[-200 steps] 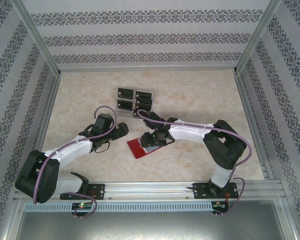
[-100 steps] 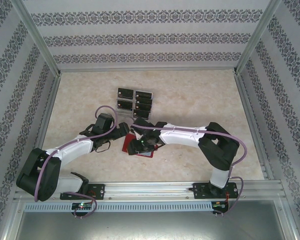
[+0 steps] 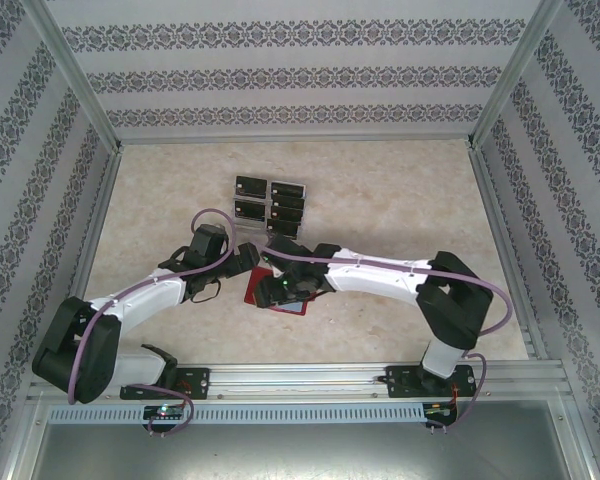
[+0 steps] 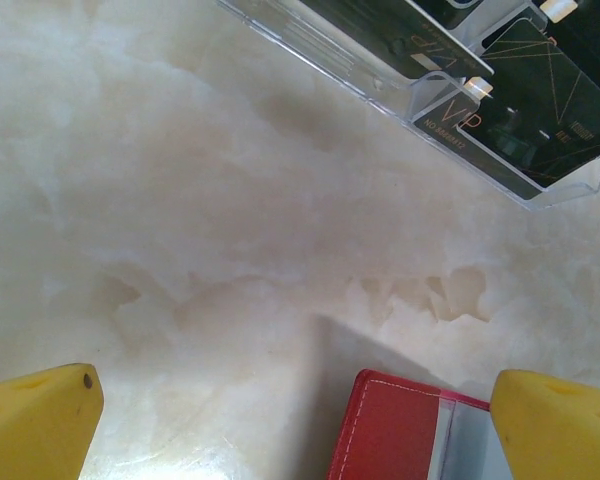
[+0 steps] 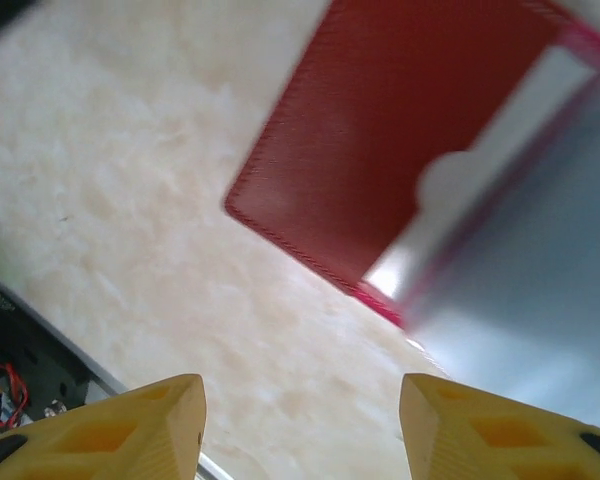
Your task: Put the credit cards into the card holder
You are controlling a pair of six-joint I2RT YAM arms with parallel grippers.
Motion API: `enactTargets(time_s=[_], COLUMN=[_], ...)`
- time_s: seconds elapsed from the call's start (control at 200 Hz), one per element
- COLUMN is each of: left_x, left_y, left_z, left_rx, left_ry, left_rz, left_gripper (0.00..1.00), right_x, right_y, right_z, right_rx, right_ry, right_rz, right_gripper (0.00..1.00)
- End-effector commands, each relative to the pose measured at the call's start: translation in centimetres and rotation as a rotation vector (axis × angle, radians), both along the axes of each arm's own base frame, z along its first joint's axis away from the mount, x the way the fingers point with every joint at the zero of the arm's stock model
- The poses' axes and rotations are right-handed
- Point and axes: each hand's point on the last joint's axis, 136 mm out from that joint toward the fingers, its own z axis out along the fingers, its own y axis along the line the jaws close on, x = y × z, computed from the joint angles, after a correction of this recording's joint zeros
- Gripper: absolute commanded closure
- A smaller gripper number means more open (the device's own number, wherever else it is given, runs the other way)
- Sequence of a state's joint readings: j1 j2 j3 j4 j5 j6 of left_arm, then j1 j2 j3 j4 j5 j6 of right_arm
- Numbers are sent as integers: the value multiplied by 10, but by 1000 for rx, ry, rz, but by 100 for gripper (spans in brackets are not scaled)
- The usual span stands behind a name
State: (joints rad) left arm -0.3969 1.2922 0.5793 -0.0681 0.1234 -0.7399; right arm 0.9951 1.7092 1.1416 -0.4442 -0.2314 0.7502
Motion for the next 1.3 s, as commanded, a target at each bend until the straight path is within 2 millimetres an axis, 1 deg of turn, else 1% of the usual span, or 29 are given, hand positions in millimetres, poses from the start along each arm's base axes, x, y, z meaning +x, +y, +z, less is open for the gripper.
enactTargets(time_s=[0.0, 0.145, 0.335, 0.62, 0.864, 1.119, 1.194, 1.294], left_x=[0, -2, -2, -3, -2, -1, 0, 0], left_y=[6, 6, 6, 6, 5, 4, 4, 4], left_z=[6, 6, 5, 4, 3, 2, 3, 2], left_rx=[23, 28, 30, 30, 33, 26, 24, 22], left_ry=[-15, -11, -9, -8, -8, -7, -8, -7], left_rz=[-7, -17, -21, -22, -24, -21, -20, -21], left_gripper=[0, 0, 0, 0, 0, 0, 0, 0], right_x=[12, 17, 21, 24, 22, 20, 20, 21], right_y=[-26, -36, -40, -45, -52, -54, -52, -42], right_z=[-11, -24, -38, -50, -54, -60, -60, -58], right_rx=[-44, -65, -64, -81, -88, -95, -86, -22], right_ry=[-7, 4, 30, 50, 55, 69, 80, 115], right_rz=[-118, -167, -204, -220, -232, -240, -247, -256], right_gripper=[46, 46, 45, 46, 46, 46, 45, 45])
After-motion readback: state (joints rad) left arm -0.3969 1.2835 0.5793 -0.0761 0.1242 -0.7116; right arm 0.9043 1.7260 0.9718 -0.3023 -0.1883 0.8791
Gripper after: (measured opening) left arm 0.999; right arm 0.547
